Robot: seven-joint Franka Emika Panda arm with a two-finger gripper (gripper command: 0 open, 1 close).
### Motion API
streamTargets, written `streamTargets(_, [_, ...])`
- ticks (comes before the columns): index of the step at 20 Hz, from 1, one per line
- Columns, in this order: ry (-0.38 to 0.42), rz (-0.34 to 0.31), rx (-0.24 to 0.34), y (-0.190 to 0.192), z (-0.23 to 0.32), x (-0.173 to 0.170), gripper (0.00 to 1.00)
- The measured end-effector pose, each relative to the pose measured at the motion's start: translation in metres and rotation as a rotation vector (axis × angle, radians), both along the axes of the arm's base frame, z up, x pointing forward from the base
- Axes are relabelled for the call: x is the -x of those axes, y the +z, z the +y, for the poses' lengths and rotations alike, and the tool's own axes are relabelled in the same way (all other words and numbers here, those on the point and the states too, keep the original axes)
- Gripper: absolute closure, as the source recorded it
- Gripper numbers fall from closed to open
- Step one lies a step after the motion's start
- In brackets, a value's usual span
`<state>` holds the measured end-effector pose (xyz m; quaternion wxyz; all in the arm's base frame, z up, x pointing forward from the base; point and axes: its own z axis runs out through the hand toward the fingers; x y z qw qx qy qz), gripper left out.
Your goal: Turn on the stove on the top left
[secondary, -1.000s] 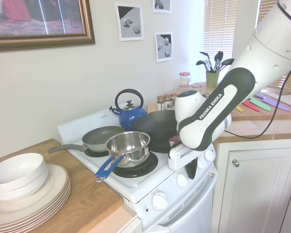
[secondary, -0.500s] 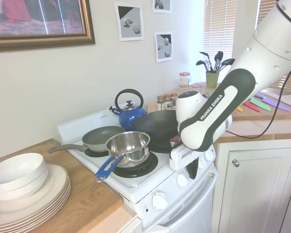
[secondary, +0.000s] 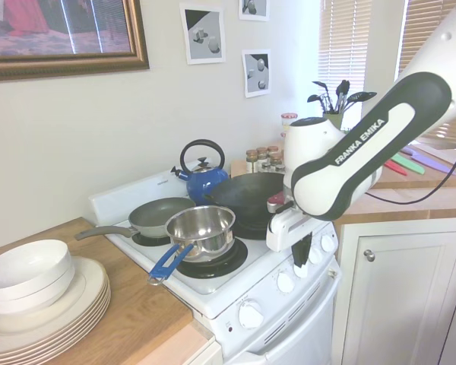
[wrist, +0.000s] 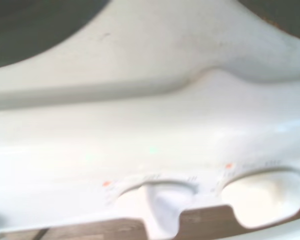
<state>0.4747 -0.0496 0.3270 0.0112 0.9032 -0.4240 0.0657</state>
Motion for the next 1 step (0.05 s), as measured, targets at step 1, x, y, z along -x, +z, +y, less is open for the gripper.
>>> streamTargets(1, [0.001,-0.005,-0.005,0.0033,0.0011,0.0025,1.0])
